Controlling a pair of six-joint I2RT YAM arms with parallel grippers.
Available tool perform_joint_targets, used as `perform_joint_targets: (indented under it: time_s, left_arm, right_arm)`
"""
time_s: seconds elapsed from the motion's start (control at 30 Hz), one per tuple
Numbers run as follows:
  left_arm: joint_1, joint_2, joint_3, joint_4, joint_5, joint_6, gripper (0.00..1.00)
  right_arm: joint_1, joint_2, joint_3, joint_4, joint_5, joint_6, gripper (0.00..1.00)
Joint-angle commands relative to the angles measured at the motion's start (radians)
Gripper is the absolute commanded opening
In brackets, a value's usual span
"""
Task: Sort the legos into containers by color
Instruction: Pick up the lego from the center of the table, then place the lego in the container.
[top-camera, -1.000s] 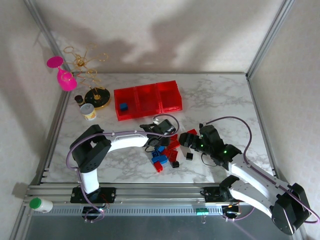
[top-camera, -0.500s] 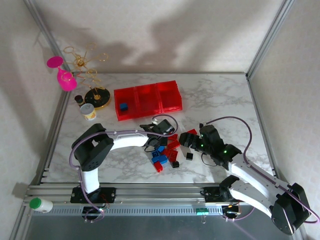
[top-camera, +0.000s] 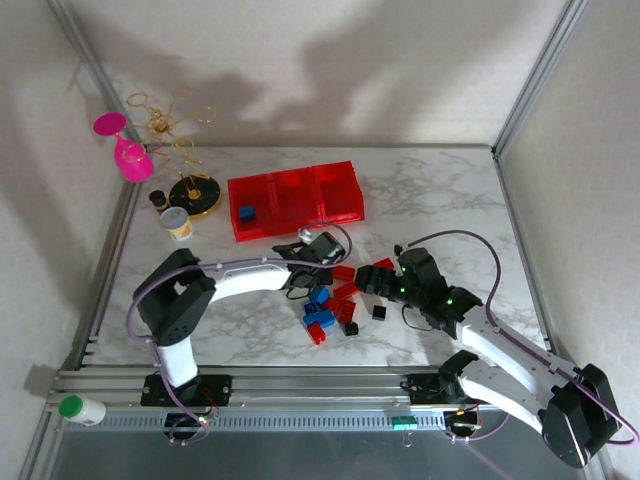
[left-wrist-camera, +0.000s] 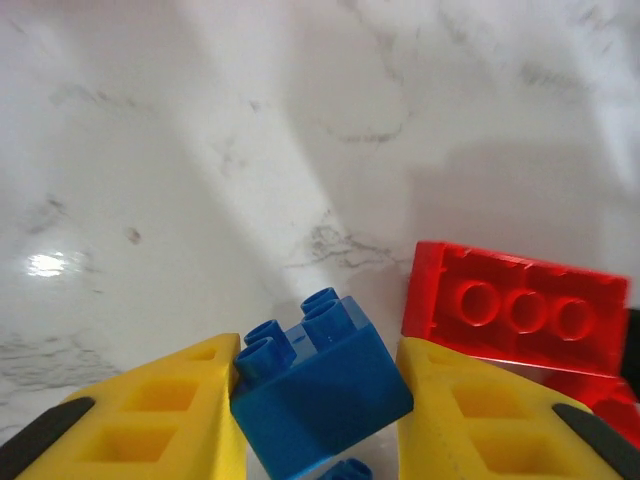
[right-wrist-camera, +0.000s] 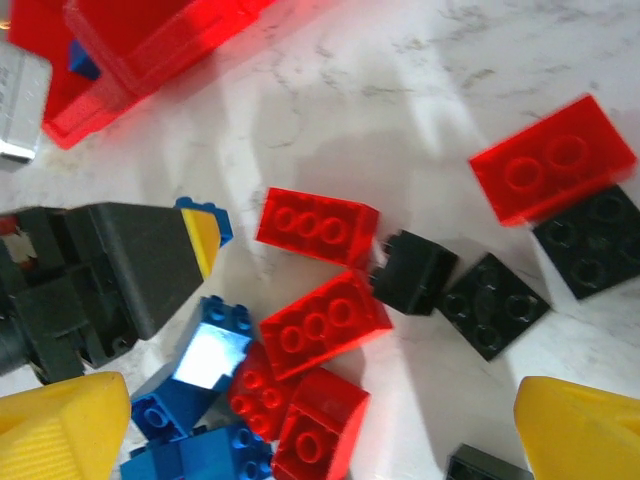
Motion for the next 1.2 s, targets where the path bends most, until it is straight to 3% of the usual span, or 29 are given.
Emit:
perform_joint_targets:
  time_s: [0.0, 0.17, 0.4, 0.83, 0.97, 1.17]
  left_arm:
    - [0.026, -0.105, 0.017, -0.047, -0.072, 0.019, 0.35]
    - [0.101, -0.204, 0.012, -0.094, -0.14, 0.058, 0.35]
    - [0.274, -0.236, 0.05, -0.113, -0.179, 0.154, 0.36]
    - [0.539, 0.09, 0.315, -0.058, -0.086, 0.249, 0.34]
    - [0.564, 0.151, 0.369, -0.008, -0.043, 0.251, 0.35]
    - [0.569, 0.263, 0.482, -0.067, -0.065, 0.249, 0.38]
  right_arm:
    - [0.006, 0.056, 0.082, 0.083, -0.075, -0.072, 0.99]
    - [0.048, 0.155, 0.147, 0.194, -0.089, -0.104, 0.99]
    - [0.11, 0.3, 0.214, 0.324, -0.072, -0.075, 0.99]
    - [0.116, 0.377, 0.234, 0.349, -0.039, -0.058, 0.99]
    - [0.115, 0.369, 0.23, 0.342, -0.02, -0.063, 0.99]
    - [0.116, 0.383, 0.261, 0.288, 0.014, -0.097, 0.99]
